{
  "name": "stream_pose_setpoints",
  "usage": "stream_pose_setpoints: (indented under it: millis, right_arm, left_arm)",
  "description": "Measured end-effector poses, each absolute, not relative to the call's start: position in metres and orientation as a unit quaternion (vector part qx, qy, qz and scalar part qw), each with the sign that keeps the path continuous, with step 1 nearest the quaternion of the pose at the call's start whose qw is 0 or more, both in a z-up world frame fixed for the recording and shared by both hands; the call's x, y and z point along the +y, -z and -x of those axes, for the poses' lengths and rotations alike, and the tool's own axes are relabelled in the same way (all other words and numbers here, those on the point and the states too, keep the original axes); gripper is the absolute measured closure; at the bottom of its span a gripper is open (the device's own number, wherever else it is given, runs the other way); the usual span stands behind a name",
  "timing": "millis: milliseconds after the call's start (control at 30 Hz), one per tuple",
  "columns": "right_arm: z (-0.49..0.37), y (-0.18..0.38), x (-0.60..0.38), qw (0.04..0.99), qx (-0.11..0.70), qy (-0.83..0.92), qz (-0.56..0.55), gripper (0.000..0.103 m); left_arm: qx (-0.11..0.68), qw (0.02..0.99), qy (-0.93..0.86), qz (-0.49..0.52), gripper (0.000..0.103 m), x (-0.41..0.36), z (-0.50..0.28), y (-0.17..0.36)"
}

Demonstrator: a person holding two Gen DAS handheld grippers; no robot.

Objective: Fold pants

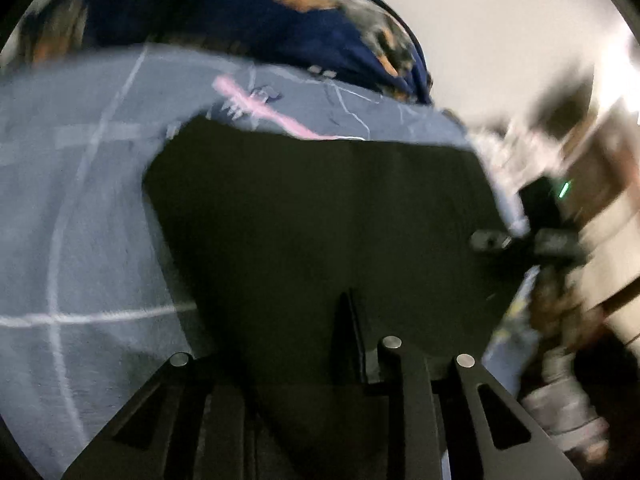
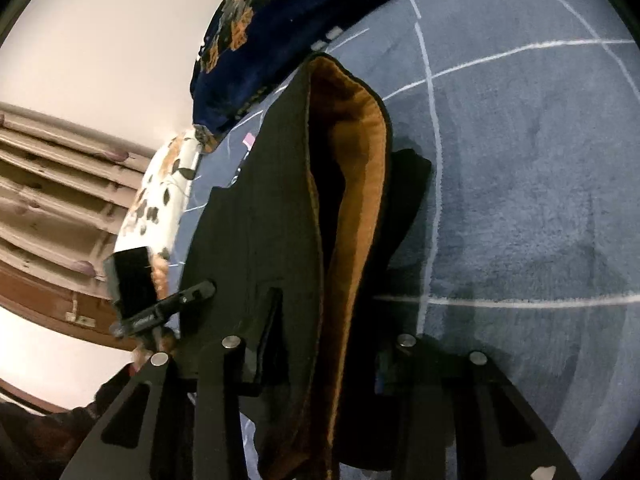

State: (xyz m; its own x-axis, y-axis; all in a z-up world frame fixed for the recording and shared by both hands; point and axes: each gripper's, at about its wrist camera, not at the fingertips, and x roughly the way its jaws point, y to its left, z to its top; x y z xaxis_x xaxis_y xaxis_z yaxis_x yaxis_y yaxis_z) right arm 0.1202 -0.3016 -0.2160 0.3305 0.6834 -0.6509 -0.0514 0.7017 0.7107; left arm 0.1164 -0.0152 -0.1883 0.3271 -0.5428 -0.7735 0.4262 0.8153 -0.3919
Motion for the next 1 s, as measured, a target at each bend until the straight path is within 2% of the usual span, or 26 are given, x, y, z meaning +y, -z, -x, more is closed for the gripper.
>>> stream_pose_setpoints:
  millis: [267, 367, 633, 1000]
  right_arm:
    - [-0.104, 0.217, -0.298, 0.765, 0.501, -0.23, -0.333, 0.071]
    - [-0.099, 0.213, -0.291, 0.783, 0.495, -0.215, -0.308, 0.072]
    - [-0.097, 0.213, -0.287, 0.795, 0.486, -0.194, -0.306, 0.071]
    - [-0.092, 0.214, -0.282, 0.793, 0.486, -0.188, -0.317, 0.071]
  left_arm:
    - [0.477, 0.848, 0.226, -0.049, 0.081, -0.04, -0.096, 0.171]
    - [0.477, 0.85, 0.217, -0.056, 0.081, -0.038, -0.093, 0.172]
    - [0.456, 0.861, 0.199, -0.111, 0.081, -0.051, -0.081, 0.167]
    - [0.448, 0.863, 0.188, -0.137, 0.081, -0.054, -0.074, 0.166]
